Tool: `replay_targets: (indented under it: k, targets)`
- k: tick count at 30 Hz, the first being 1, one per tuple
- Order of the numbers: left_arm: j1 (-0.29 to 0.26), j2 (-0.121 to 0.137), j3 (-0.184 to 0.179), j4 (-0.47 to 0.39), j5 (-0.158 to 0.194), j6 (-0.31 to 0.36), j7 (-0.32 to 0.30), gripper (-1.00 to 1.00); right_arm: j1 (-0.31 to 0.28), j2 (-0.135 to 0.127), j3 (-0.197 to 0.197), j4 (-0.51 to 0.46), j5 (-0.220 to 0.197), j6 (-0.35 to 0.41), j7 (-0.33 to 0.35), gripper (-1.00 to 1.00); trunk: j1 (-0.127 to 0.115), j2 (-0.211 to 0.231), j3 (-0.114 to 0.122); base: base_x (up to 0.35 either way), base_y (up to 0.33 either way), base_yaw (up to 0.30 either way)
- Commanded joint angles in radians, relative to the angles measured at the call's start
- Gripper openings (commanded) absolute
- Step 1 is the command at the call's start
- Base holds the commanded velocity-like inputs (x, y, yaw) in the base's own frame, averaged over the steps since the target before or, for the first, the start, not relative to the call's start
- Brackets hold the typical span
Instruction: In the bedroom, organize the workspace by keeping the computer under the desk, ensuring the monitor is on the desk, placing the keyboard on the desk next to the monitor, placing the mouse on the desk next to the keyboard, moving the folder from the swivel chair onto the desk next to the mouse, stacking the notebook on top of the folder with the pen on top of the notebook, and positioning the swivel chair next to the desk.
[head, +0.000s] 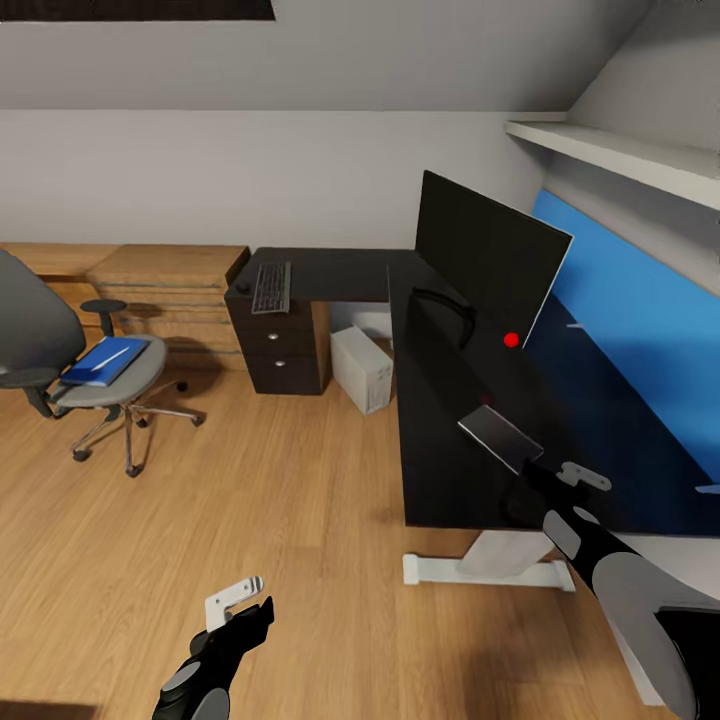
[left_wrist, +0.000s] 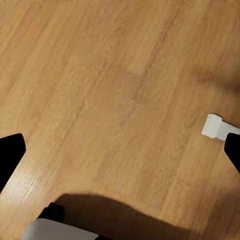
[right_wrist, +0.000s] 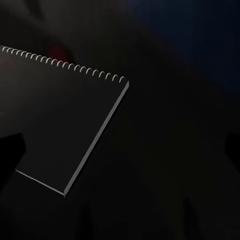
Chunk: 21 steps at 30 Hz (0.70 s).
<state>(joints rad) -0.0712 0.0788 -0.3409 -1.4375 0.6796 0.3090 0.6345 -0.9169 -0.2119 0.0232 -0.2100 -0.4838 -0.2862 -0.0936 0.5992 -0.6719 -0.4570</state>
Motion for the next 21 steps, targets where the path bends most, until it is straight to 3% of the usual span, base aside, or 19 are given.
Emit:
replay_targets:
  k: [1,11,21]
  targets:
    - [-0.001,0.001,-0.002,-0.002,0.006,0.002,0.008,1.0,-0.001,0.0,0.003,0.0,-0.003,-0.002,-0.003,1.0,0.0,-0.001,0.0,0.0,0.0,0.0]
    - [-0.001,0.0,-0.003,-0.001,0.006,0.002,0.005,1.0,-0.001,0.004,0.004,0.001,0.007,-0.001,-0.004,1.0,0.0,-0.001,0.016,0.149,0.0,0.0]
    - [-0.001,-0.001,-0.004,-0.001,0.006,0.002,0.007,1.0,0.0,0.005,0.004,0.002,0.008,-0.001,-0.005,1.0,0.0,-0.001,0.032,0.028,0.0,0.0]
